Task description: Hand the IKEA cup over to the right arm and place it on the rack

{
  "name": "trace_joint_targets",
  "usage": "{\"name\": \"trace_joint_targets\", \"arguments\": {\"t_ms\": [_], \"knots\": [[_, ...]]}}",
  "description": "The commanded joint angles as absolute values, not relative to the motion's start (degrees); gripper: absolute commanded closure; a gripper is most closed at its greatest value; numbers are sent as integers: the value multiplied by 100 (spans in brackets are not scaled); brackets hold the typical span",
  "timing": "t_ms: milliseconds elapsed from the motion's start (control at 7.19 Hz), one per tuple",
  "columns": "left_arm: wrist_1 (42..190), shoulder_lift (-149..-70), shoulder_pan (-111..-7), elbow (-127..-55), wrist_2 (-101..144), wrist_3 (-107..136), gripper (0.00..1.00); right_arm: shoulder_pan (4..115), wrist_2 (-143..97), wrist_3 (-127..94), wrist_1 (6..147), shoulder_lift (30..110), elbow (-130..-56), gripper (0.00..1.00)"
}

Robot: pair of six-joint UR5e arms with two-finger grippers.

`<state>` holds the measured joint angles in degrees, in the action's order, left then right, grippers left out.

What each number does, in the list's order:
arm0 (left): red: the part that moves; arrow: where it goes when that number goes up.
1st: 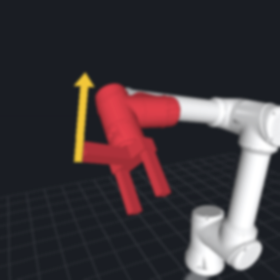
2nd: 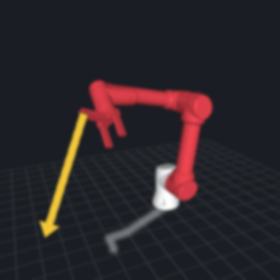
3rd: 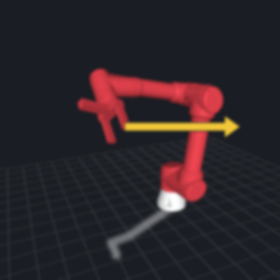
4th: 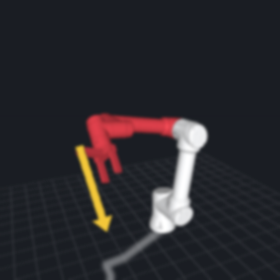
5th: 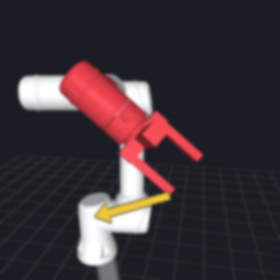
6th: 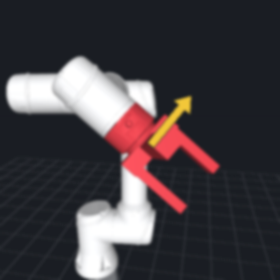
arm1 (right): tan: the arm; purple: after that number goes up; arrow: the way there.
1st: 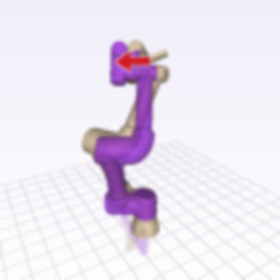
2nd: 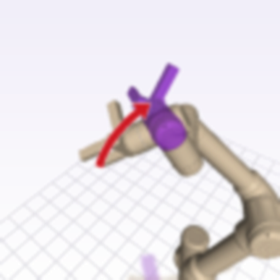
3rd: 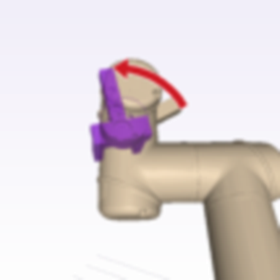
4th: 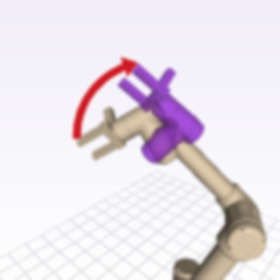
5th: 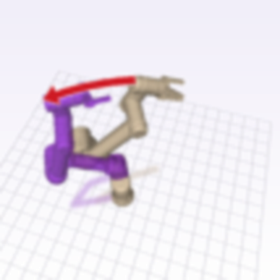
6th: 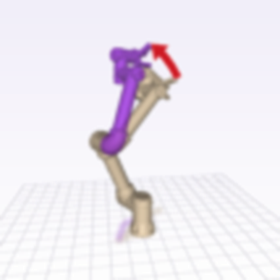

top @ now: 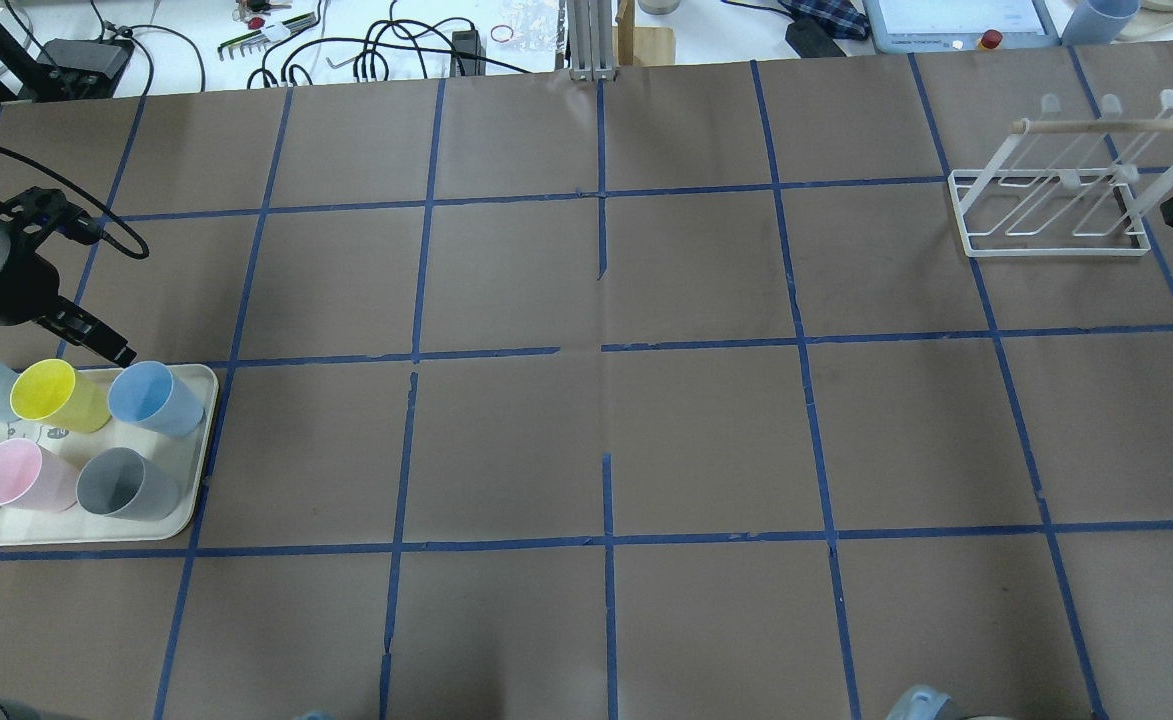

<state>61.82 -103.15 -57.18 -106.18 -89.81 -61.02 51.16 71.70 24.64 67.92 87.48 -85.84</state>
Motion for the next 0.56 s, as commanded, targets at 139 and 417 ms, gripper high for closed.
{"name": "trace_joint_targets", "arguments": {"t_ms": [139, 417], "knots": [[6143, -10485, -5730, -10626, -9018, -6117, 36, 4799, 5909, 2698, 5041, 8543, -8578, 0], [6144, -10617, -5730, -10626, -9044, -6117, 36, 4860, 5285, 2795, 3646, 8560, -8596, 0]]}}
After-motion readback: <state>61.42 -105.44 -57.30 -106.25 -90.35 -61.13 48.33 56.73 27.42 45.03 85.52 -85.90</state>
